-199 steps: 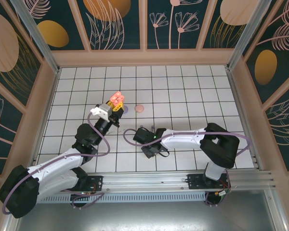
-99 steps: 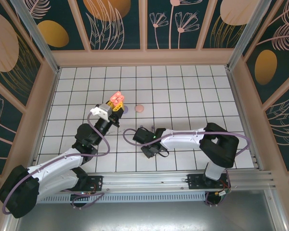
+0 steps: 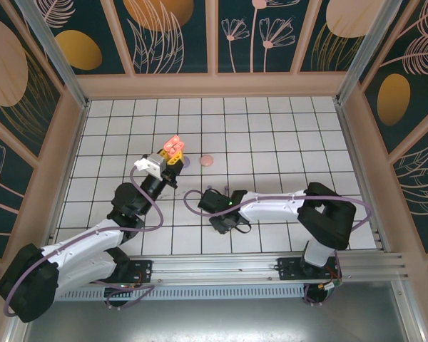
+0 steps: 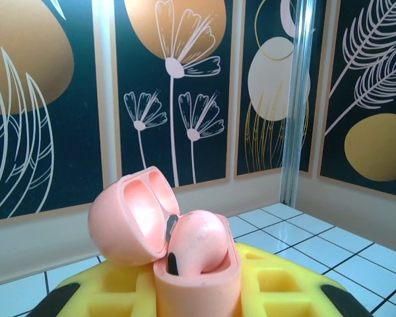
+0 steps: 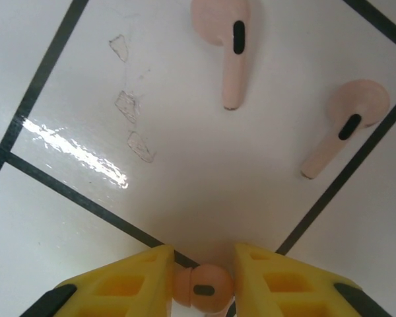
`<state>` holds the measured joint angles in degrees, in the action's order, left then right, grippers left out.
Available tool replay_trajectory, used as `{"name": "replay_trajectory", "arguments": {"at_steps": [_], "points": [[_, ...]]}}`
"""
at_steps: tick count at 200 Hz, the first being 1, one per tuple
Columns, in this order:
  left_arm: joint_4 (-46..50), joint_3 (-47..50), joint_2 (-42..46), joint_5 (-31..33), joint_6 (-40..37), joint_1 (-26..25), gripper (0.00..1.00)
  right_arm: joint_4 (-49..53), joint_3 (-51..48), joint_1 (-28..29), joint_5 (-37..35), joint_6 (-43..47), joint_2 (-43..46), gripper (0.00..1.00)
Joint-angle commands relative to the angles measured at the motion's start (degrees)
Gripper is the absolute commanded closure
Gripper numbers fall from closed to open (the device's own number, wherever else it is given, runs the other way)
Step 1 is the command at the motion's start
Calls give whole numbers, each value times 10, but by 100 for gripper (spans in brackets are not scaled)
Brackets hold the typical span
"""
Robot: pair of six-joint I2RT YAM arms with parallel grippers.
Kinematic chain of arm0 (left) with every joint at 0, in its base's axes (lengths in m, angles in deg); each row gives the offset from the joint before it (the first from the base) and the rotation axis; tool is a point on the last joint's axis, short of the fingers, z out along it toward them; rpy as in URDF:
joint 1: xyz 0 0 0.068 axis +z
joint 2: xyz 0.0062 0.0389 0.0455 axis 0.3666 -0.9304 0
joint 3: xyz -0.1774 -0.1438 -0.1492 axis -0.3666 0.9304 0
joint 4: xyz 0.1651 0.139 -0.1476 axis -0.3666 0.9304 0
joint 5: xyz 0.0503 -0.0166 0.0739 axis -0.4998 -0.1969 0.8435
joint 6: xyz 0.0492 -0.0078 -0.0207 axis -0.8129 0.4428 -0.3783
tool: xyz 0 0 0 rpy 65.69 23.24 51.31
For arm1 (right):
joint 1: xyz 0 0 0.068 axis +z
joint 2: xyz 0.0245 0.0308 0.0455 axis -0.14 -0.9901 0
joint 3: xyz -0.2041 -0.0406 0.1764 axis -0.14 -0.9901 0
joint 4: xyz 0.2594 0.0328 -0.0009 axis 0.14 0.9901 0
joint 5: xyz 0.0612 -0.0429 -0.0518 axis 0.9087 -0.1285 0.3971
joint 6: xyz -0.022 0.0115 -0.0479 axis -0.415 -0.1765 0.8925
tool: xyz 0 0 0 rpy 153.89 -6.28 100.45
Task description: Insert wireless bluetooth earbuds into charging case
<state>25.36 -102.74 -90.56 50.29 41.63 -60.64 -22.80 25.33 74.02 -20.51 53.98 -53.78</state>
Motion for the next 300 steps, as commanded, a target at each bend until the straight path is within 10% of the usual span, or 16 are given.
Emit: {"name": "replay_trajectory", "arguments": {"at_steps": [1, 141, 300], "points": [[-9, -15, -1, 0, 10, -4, 100, 13, -5, -5, -12, -13, 33, 71], [0, -49, -20, -31, -1, -3, 100, -65, 155, -80, -87, 51, 280, 75], [-27, -118, -95, -175, -25, -4, 100, -391, 161, -142, 92, 152, 252, 73]]}}
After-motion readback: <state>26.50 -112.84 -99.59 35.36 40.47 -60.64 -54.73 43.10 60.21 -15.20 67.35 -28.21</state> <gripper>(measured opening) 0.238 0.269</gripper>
